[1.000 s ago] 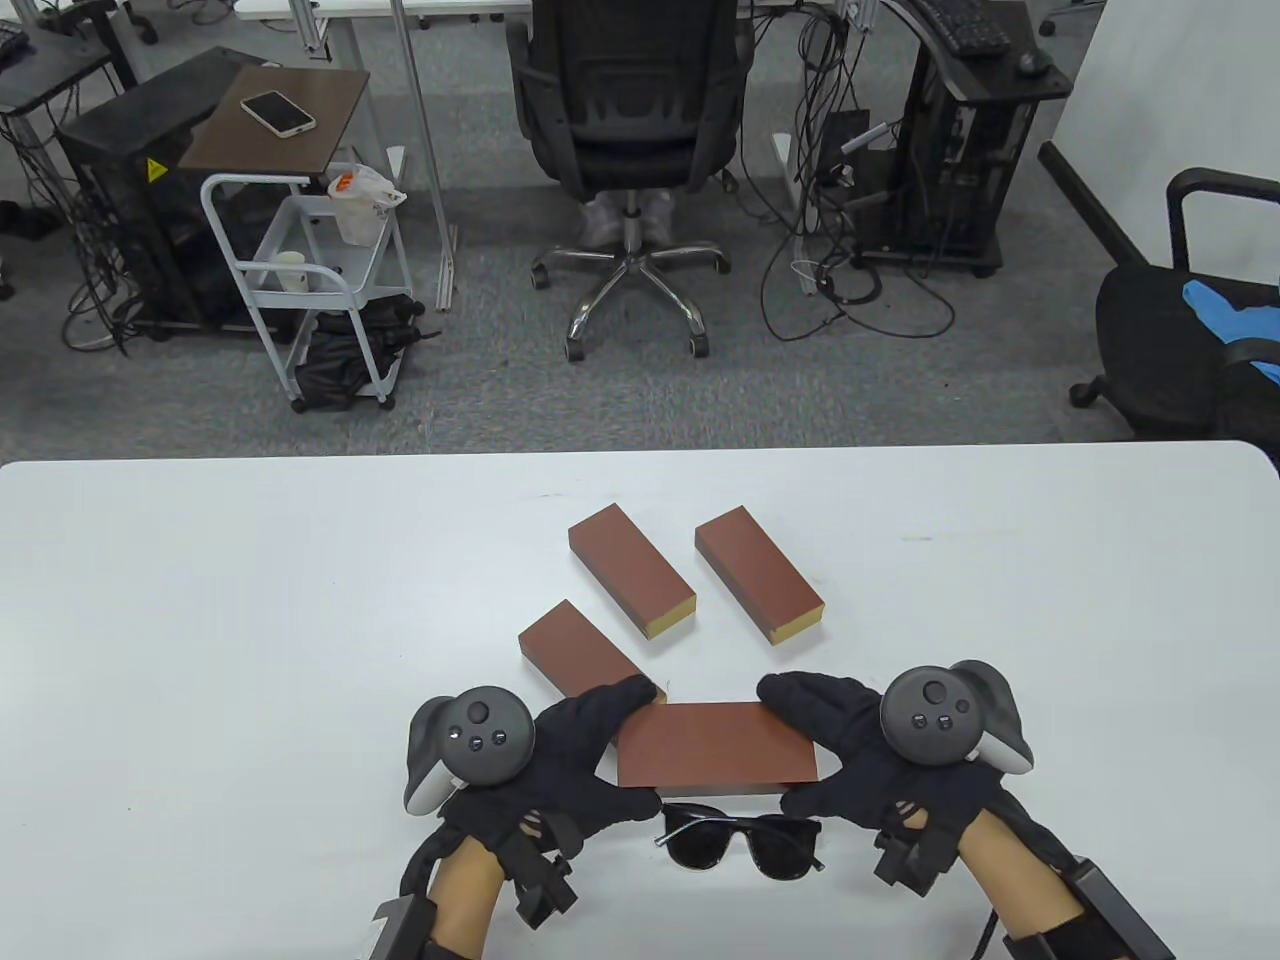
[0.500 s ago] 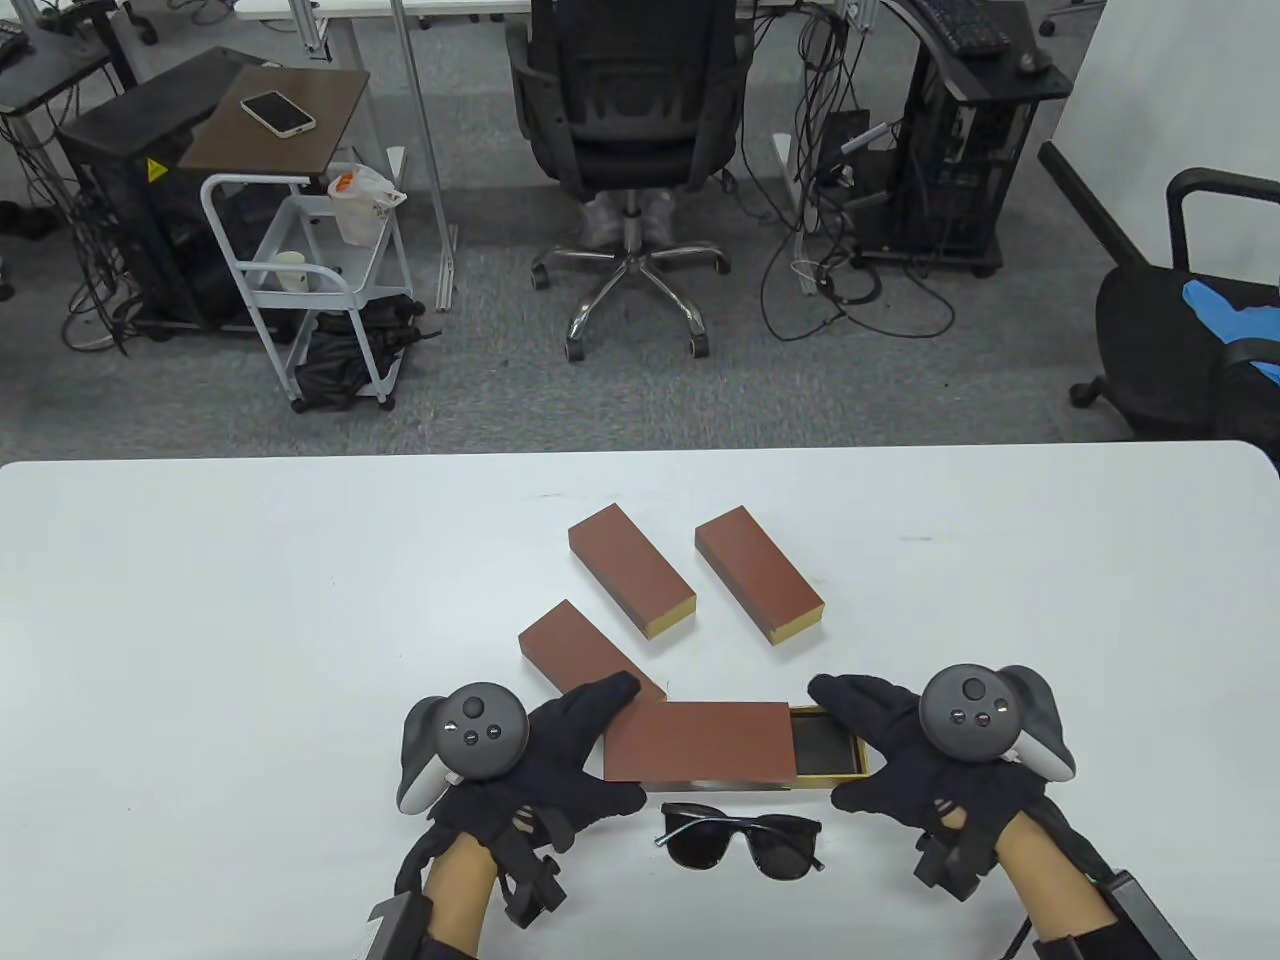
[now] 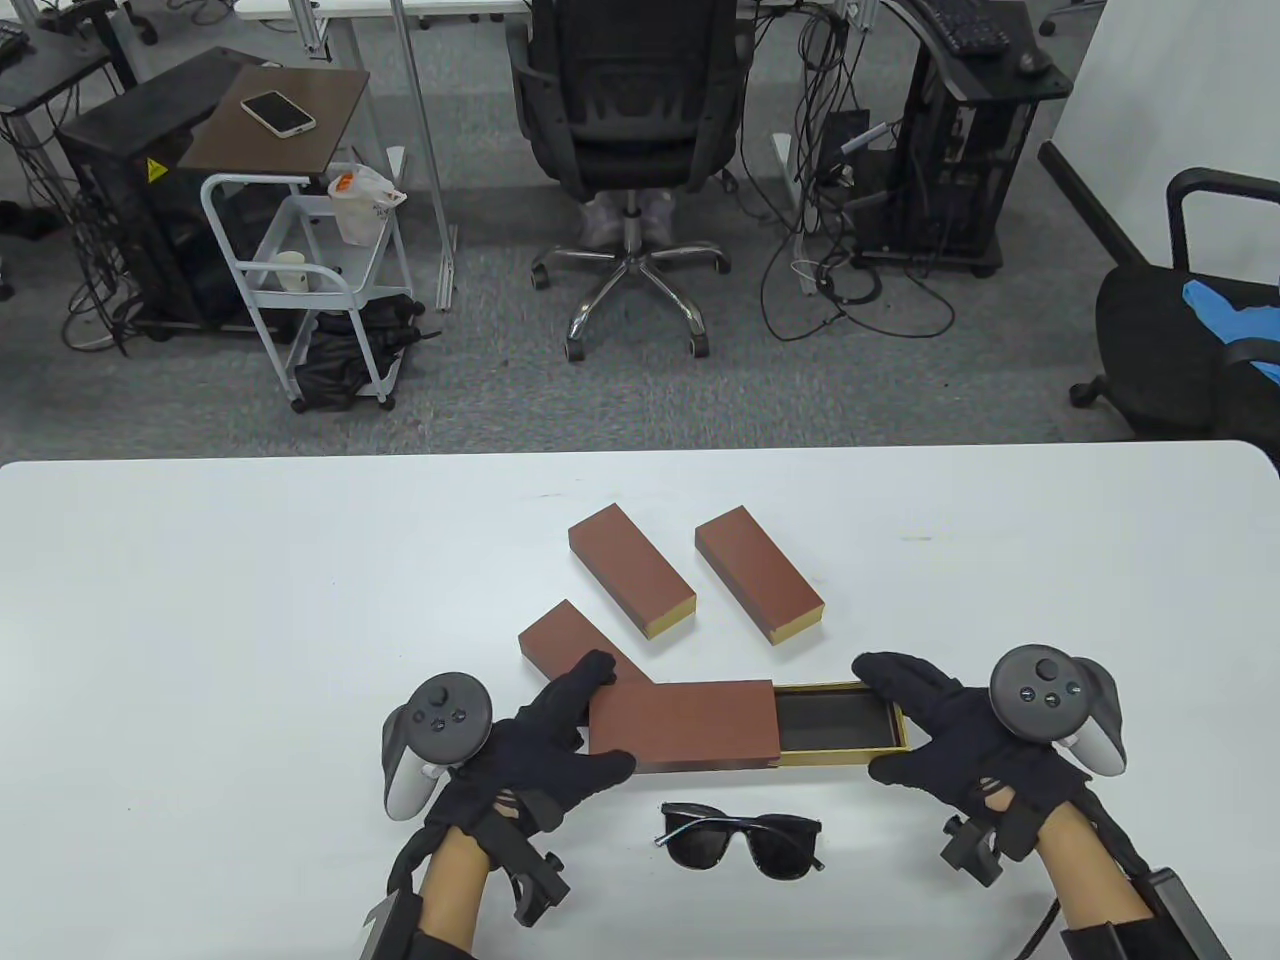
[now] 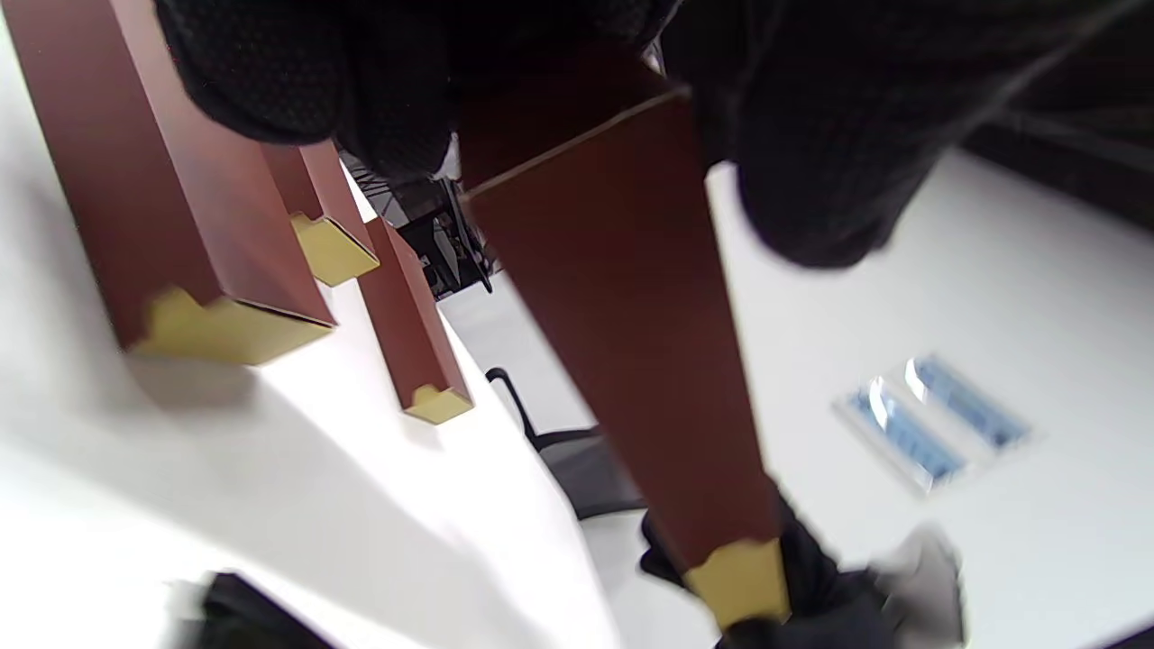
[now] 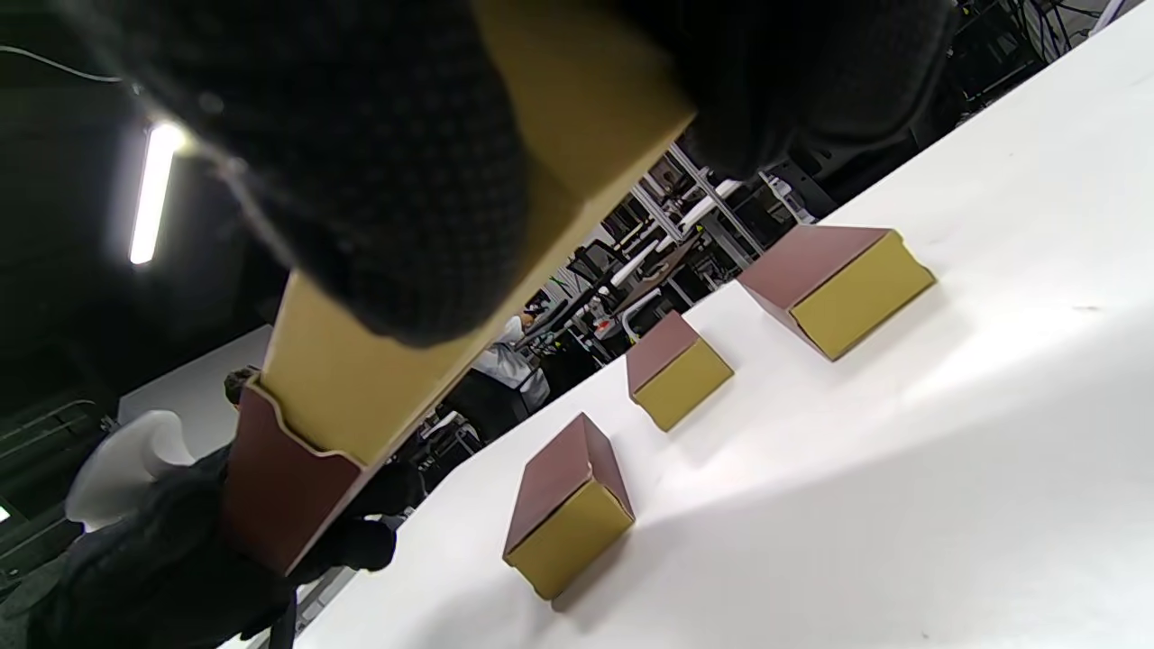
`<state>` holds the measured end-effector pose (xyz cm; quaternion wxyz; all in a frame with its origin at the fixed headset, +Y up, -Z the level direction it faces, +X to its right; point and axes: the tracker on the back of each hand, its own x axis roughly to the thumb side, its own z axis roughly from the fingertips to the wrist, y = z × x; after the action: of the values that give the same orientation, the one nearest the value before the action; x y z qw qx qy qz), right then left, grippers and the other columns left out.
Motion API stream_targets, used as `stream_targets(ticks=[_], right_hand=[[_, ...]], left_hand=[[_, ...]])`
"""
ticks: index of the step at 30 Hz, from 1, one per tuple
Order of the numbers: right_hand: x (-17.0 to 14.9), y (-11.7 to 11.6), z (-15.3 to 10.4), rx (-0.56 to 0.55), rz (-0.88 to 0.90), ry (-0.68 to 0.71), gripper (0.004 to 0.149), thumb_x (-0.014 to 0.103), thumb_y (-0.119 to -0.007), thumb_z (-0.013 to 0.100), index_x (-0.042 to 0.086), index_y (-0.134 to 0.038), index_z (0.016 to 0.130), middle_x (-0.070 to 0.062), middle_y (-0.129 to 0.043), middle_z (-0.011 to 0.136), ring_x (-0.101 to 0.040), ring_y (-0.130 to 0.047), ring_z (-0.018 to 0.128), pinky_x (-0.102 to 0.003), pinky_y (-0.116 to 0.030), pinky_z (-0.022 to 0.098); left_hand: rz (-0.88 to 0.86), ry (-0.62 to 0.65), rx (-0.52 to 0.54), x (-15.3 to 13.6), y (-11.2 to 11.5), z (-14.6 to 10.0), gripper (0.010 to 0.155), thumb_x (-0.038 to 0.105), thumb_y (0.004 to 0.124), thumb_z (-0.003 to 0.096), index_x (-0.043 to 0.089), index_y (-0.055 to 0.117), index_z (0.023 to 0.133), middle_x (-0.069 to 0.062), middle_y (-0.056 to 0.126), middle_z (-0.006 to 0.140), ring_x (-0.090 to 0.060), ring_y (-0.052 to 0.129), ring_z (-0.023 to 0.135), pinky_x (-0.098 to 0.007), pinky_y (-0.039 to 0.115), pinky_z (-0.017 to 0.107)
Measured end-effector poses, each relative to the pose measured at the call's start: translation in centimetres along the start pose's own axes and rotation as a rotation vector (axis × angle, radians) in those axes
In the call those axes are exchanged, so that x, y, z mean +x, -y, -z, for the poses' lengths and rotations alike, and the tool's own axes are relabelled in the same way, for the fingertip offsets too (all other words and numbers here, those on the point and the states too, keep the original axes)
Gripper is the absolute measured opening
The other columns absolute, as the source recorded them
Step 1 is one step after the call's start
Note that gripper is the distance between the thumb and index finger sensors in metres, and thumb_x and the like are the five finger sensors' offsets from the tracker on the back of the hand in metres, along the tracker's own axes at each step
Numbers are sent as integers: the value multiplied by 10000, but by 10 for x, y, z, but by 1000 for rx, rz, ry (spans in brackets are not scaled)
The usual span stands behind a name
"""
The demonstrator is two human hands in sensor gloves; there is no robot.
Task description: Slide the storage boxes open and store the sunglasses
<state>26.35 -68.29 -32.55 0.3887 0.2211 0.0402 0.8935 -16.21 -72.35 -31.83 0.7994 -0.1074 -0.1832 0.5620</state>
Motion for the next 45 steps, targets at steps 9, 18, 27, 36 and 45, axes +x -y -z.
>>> stream_targets(ticks=[9,18,27,36,45], right_hand=[[5,-2,1,-45,65,34,815,343,-1005,251,290,-568,936,-78,-584,1027,-384,-756,850,-502,-712,641],[6,-5,0,-83,118,44,820,355,-997,258,293,-549,943,-87,-575,1031,-379,-745,853,-499,-700,645],[2,-21,2,-59,5,-87,992,426,-981,254,217,-332,974,-158,-441,1046,-419,-659,886,-548,-636,657],[1,-78,12,154,-312,-172,721,511,-893,296,260,-622,915,-143,-583,1018,-430,-697,858,-559,-656,632],[41,-133,17,158,-572,23,486,459,-906,288,296,-852,742,-58,-871,848,-357,-876,712,-513,-764,538]], left_hand=[[-417,-200,-10,-19,13,-2,904,585,791,485,241,284,1150,-152,575,1140,-353,820,894,-536,756,581],[-613,-221,-3,-29,26,-1,790,574,608,548,250,206,1146,-99,722,994,-273,910,720,-456,795,494],[-569,-217,195,-29,14,-7,748,584,570,542,230,312,1148,-110,790,898,-260,935,599,-432,809,410],[-558,-229,389,-39,-10,-19,728,620,560,540,238,401,1139,-91,846,834,-233,960,524,-411,819,360],[-506,-278,456,-53,-18,-23,723,623,552,530,247,427,1135,-97,859,822,-238,963,518,-421,819,367]])
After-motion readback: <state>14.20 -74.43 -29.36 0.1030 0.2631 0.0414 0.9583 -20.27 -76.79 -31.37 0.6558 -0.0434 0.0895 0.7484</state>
